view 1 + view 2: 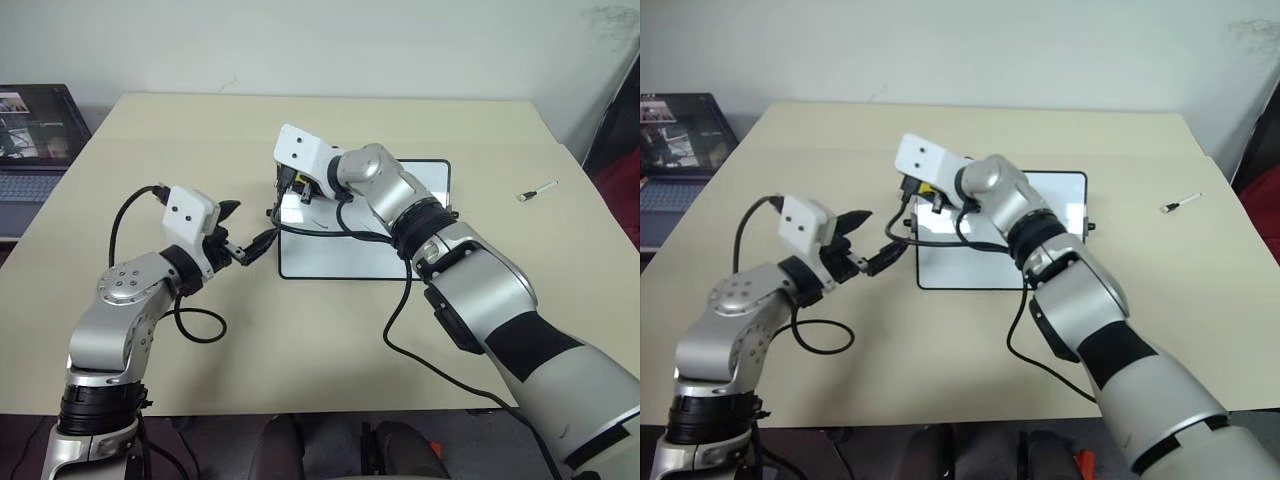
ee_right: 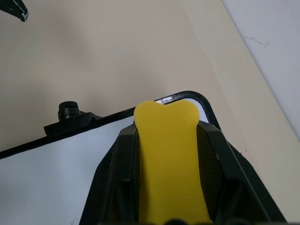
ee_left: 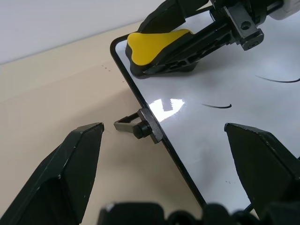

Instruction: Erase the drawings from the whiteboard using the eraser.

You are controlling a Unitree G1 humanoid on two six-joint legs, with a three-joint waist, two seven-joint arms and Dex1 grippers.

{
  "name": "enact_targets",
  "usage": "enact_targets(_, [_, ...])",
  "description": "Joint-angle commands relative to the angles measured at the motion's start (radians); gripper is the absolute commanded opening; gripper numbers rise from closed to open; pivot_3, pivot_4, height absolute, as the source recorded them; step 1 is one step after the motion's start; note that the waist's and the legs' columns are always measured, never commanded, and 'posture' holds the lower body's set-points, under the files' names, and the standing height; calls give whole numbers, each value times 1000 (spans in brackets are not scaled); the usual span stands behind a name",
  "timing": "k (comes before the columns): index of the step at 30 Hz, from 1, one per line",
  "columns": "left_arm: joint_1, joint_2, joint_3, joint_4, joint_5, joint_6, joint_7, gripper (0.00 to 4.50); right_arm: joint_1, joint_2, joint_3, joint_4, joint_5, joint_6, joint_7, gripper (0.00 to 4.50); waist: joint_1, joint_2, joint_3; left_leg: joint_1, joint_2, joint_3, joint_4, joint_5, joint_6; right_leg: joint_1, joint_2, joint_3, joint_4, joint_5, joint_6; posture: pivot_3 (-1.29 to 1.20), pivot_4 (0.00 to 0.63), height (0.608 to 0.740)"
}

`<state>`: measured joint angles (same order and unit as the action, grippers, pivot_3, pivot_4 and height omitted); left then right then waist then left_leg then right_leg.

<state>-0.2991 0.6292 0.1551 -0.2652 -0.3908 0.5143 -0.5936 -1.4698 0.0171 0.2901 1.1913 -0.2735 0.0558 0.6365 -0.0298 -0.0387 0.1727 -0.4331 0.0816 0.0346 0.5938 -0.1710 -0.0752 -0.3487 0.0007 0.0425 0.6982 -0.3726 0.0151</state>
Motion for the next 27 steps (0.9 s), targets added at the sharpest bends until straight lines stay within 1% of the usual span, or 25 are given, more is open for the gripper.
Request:
enact_targets(1, [-6,-2,6,-25,1,-24,-7,4500,-16,-15,-54,-10,49,31,35,1301,0,0,0,0,0,0,0,0,0,0,0,0,0,0,0,0,150,740])
enact_targets(5, [-11,-7,1,-22,5,-27,-9,4500,-9,-10,-80,-18,70,55,45,1301,-1,0,0,0,0,0,0,0,0,0,0,0,0,0,0,0,150,740])
enact_targets(10, [-18,-6,-6,-14,9,-31,-15,4500,-28,1,-105,-24,90,64,19,1301,-1,0,0,0,0,0,0,0,0,0,0,0,0,0,0,0,150,740])
enact_targets(15, [-20,-7,-10,-11,11,-34,-15,4500,-36,-1,-62,9,29,28,-62,1301,-1,0,0,0,0,0,0,0,0,0,0,0,0,0,0,0,150,740])
enact_targets(21, [-22,-8,-14,-6,11,-38,-17,4500,-40,-6,-28,30,-9,48,-47,1301,-1,0,0,0,0,0,0,0,0,0,0,0,0,0,0,0,150,740])
enact_targets(27, [-26,-13,-23,-3,13,-41,-18,4500,-5,-21,-6,50,-27,84,10,1301,0,0,0,1,0,0,1,0,0,1,0,0,1,0,0,0,150,740])
